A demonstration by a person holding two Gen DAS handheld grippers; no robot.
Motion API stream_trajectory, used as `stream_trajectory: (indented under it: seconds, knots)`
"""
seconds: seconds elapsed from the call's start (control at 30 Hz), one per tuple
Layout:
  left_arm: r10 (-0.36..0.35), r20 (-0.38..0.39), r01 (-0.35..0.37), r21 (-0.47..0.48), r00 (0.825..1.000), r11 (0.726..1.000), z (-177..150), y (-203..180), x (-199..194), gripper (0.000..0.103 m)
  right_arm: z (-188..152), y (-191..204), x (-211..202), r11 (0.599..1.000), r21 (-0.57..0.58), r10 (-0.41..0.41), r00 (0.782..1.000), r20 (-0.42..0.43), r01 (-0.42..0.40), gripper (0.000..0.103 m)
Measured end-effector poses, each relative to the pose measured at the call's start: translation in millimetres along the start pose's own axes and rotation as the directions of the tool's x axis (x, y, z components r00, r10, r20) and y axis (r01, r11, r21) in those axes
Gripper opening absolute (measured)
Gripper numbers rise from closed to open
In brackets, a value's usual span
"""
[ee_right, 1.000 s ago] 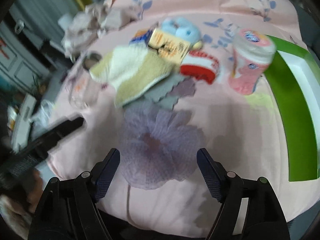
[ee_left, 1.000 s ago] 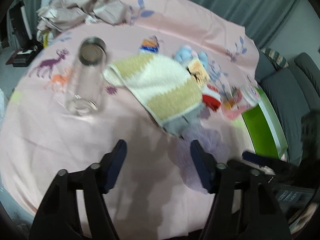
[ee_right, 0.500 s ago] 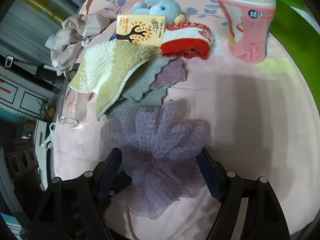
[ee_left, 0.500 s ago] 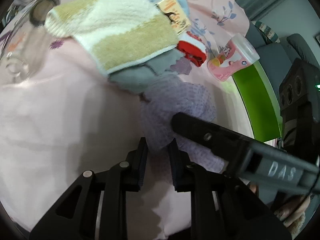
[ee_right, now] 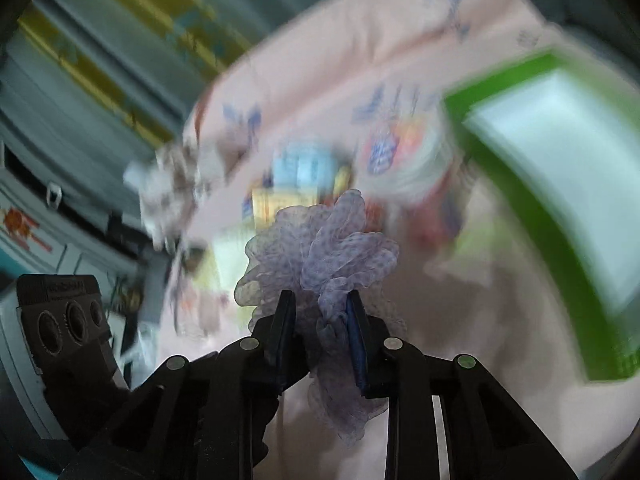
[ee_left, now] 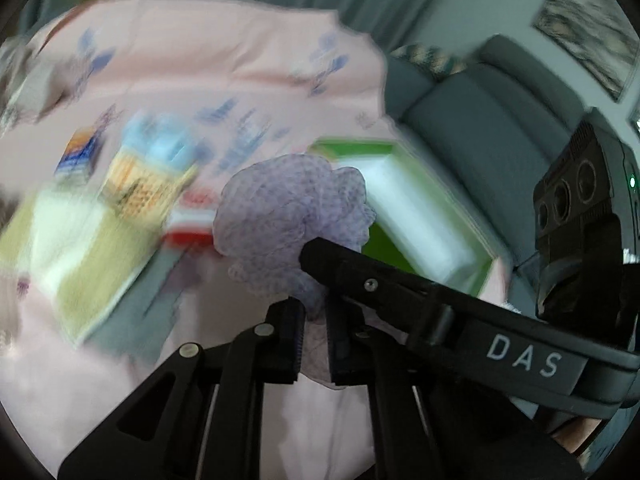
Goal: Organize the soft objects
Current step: 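Lift the purple bath puff with the right gripper while the left gripper also pinches it, then carry the bath puff over the green box and open both grippers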
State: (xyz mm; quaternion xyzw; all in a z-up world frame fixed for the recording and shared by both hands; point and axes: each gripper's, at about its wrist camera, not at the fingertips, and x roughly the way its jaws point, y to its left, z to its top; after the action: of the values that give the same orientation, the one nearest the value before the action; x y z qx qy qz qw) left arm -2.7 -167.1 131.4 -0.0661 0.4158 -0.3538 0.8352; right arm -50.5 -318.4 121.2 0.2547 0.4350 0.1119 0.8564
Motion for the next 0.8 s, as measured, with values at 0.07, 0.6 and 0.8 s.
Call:
stream_trajectory:
  seconds: [0.07, 0.6, 0.8]
  knots:
    - [-0.049, 0.035, 0.047, 0.046, 0.998, 0.998, 20.8, -22.4, 2.3, 0.005, 18.1, -8.1, -29.1, 1.0, 0.014, -0.016, 0.996, 0.089, 0.014, 0.028]
    - [-0.19, -0.111, 0.209, 0.196, 0.976, 0.958, 45.5, -118.4, 117.4, 0.006, 32.0, -121.9, -99.5, 0.939, 0.31, -0.254, 0.907, 0.337, 0.147, 0.028]
    - [-0.178, -0.143, 0.203, 0.186, 0.974, 0.961, 34.8, -123.6, 135.1, 0.009, 26.3, -147.1, -96.3, 0.897, 0.392, -0.333, 0.897, 0.29, 0.206, 0.028]
